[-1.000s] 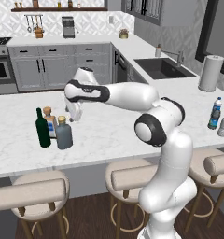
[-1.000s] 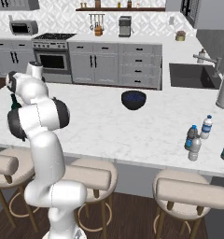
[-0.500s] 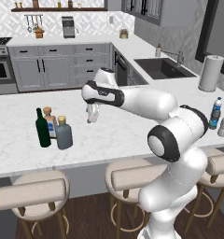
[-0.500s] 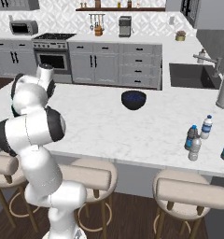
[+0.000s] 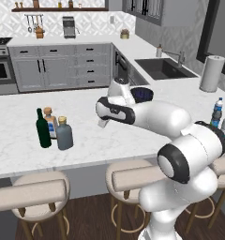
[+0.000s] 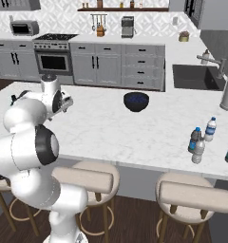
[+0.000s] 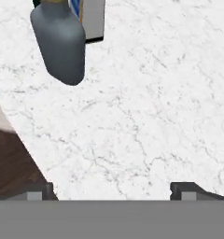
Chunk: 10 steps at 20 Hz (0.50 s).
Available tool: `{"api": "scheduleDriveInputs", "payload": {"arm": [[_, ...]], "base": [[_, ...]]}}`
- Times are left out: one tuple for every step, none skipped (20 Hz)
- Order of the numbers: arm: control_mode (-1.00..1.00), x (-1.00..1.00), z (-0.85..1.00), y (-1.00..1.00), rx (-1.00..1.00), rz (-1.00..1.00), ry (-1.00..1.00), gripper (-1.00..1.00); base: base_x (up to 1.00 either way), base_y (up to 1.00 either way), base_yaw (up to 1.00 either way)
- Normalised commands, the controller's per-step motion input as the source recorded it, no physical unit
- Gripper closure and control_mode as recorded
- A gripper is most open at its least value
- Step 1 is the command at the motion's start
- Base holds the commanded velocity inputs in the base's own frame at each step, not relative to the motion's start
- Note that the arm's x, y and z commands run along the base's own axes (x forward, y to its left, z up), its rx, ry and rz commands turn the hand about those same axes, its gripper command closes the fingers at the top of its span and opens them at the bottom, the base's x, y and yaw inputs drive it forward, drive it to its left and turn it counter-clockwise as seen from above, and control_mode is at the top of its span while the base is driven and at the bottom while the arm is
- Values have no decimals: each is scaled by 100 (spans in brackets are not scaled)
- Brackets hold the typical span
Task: Move the plastic bottles in the middle to the plastics group, and the glass bottles in the middle to the glass group.
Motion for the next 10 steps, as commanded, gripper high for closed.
{"api": "scheduleDriveInputs", "payload": {"arm": [[-100,0,0,-52,0,-78,13,-100],[-100,0,0,-54,0,-75,12,-100],[-100,-1,0,-56,0,-73,12,-100],[-100,-5,0,-60,0,-68,12,-100],[-100,-8,0,-65,0,-64,11,-100],[-100,-12,0,-70,0,-59,10,-100],[-100,-16,0,-73,0,-56,6,-100],[-100,-21,0,-75,0,-51,4,-100],[-100,-30,0,-76,3,-45,0,-100],[-100,-35,0,-76,6,-39,0,-100]], "base": [[0,0,0],[0,0,0],[0,0,0],[0,0,0],[0,0,0],[0,0,0],[0,0,0],[0,0,0],[0,0,0],[0,0,0]]}}
